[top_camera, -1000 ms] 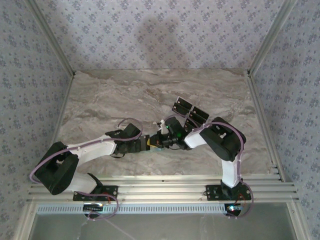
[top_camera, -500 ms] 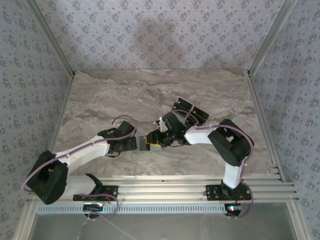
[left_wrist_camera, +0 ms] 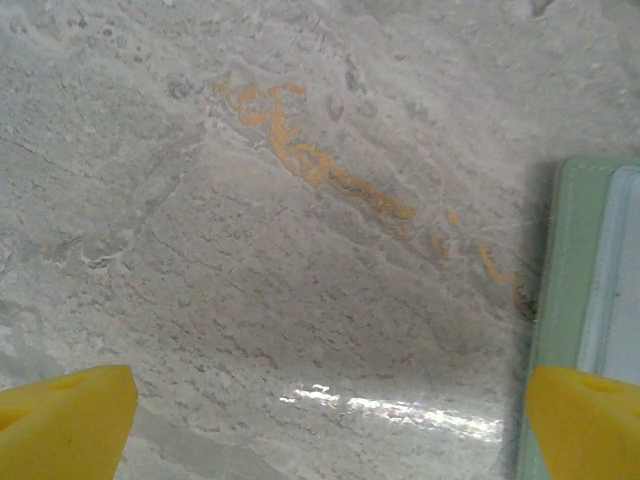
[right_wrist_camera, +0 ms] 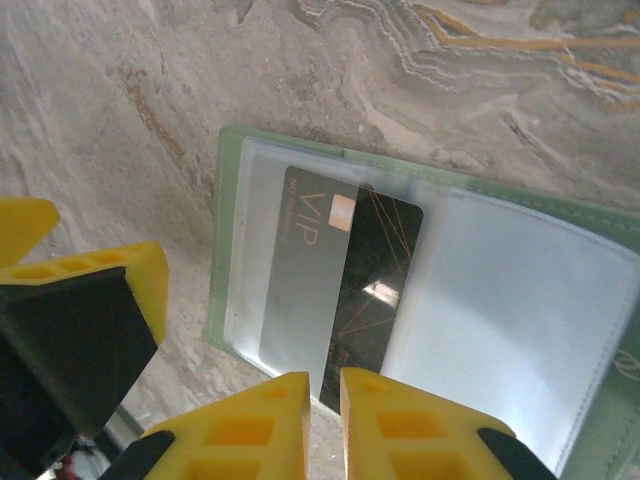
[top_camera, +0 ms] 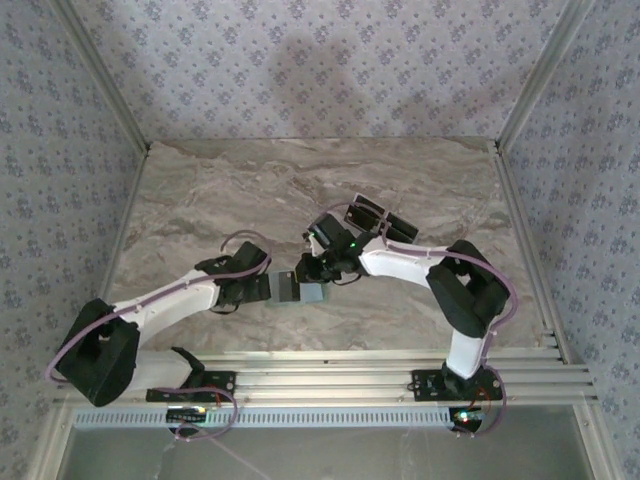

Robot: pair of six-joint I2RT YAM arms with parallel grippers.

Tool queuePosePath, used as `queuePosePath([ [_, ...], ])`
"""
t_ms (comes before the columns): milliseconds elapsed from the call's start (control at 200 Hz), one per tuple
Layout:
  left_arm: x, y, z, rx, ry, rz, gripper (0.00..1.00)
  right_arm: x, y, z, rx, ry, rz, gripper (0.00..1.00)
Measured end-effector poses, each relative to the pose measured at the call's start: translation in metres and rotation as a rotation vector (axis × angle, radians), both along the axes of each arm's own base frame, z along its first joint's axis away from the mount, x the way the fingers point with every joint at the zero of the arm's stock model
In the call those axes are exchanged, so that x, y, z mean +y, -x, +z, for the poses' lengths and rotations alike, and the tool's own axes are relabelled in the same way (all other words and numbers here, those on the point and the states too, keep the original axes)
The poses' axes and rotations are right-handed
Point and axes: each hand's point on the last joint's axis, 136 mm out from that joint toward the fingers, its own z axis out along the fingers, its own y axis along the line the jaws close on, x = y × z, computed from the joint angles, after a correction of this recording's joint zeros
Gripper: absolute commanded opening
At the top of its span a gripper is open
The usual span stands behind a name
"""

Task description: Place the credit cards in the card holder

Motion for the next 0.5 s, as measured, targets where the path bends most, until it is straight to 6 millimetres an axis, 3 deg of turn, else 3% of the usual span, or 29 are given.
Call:
queuePosePath([
  [280,0.004,0.005,-0.013,0.037,-0.027,0.002,1.0,-0.003,0.005,-0.028,0.014,0.12,0.034,0.09],
  [500,0.004,0.005,-0.02,0.046,-0.033,0.001,1.0,0.0,0.001,-0.031,0.009,0.138,0.039,0.09],
])
